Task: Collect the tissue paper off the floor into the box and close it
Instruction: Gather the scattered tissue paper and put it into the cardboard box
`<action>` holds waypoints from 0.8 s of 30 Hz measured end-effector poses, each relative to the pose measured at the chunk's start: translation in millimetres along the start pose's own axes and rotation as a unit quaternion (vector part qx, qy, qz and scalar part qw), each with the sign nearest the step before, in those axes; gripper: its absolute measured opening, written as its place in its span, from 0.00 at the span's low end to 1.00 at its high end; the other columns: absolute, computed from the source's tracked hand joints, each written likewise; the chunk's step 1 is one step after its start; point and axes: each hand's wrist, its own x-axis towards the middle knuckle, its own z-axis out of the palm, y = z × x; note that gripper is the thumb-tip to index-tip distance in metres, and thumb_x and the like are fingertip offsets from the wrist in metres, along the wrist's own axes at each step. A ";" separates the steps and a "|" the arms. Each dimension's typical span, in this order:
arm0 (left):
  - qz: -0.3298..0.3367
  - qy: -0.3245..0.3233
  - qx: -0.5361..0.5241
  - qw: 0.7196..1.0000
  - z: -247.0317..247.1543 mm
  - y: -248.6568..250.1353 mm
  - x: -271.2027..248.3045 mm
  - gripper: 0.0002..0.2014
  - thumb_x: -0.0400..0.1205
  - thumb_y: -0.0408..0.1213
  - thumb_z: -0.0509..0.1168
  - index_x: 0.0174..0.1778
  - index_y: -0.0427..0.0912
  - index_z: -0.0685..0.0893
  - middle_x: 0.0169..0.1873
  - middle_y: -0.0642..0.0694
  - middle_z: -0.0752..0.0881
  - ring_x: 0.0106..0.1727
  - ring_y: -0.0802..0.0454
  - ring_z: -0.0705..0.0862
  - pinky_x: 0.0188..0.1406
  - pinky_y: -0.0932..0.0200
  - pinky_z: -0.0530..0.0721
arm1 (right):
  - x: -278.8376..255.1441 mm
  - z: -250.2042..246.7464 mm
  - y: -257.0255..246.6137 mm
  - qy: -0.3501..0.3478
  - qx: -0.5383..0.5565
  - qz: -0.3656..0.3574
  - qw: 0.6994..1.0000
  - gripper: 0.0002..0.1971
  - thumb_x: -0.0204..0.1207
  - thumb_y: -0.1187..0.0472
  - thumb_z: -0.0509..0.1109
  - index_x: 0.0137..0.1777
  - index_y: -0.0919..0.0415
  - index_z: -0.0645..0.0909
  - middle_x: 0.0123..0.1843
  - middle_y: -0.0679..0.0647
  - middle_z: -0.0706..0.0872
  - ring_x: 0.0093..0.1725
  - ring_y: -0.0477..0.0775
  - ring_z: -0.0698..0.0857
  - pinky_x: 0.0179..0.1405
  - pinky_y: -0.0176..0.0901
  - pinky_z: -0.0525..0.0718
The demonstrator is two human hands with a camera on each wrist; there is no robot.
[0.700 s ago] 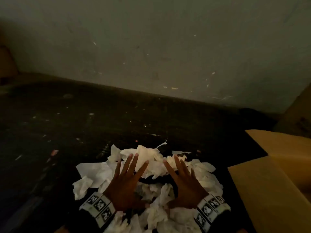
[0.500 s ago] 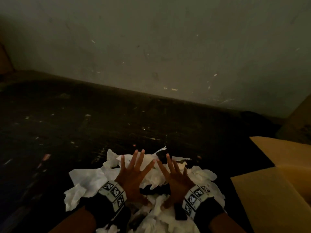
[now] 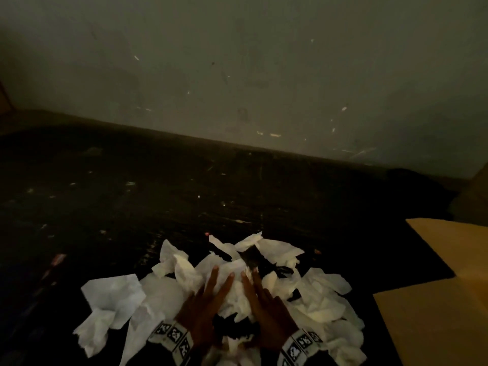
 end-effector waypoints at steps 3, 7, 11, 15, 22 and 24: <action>-0.001 0.049 -0.081 0.995 -10.5 7.7 -9.4 0.44 0.80 0.54 0.62 0.75 0.65 0.31 0.81 0.50 0.30 0.82 0.41 0.52 0.70 0.40 0.74 | -2.7 4.7 -3.7 0.041 -0.010 -0.022 0.999 0.51 0.54 0.19 0.43 0.69 0.37 0.18 0.75 0.54 0.17 0.84 0.59 0.43 0.82 0.54 0.56; 0.040 0.034 -0.040 0.998 -10.1 10.3 -14.2 0.54 0.77 0.51 0.67 0.59 0.78 0.17 0.64 0.65 0.11 0.82 0.43 0.50 0.76 0.49 0.63 | -12.0 8.7 -7.7 0.083 -0.011 -0.032 0.996 0.41 0.66 0.25 0.48 0.58 0.22 0.12 0.76 0.54 0.17 0.84 0.58 0.41 0.84 0.53 0.51; 0.065 0.088 -0.066 0.992 -26.3 22.3 -25.0 0.54 0.78 0.47 0.67 0.62 0.78 0.19 0.67 0.65 0.13 0.79 0.40 0.63 0.74 0.48 0.68 | -35.8 -9.5 -17.1 0.122 0.011 -0.031 0.992 0.47 0.77 0.46 0.67 0.76 0.36 0.28 0.79 0.52 0.19 0.83 0.56 0.56 0.79 0.48 0.66; 0.079 0.158 -0.084 0.981 -67.1 47.9 -49.0 0.52 0.75 0.32 0.70 0.75 0.67 0.35 0.81 0.53 0.32 0.80 0.36 0.59 0.74 0.42 0.68 | -64.7 -40.0 -24.4 0.182 0.002 -0.048 0.982 0.49 0.77 0.49 0.68 0.73 0.34 0.26 0.79 0.47 0.23 0.81 0.58 0.63 0.72 0.49 0.74; 0.135 0.245 -0.044 0.959 -143.0 119.2 -74.9 0.50 0.75 0.34 0.70 0.76 0.69 0.38 0.82 0.56 0.37 0.78 0.36 0.64 0.70 0.41 0.72 | -138.1 -119.9 -28.0 0.289 -0.002 -0.110 0.951 0.47 0.74 0.56 0.72 0.75 0.36 0.36 0.86 0.55 0.39 0.81 0.64 0.64 0.76 0.56 0.71; 0.140 0.261 -0.035 0.955 -161.8 147.7 -78.9 0.50 0.75 0.34 0.70 0.76 0.68 0.39 0.82 0.55 0.38 0.76 0.36 0.67 0.68 0.42 0.74 | -161.6 -142.7 -18.8 0.314 -0.005 -0.124 0.941 0.49 0.72 0.56 0.74 0.77 0.35 0.39 0.86 0.54 0.42 0.80 0.64 0.65 0.75 0.58 0.73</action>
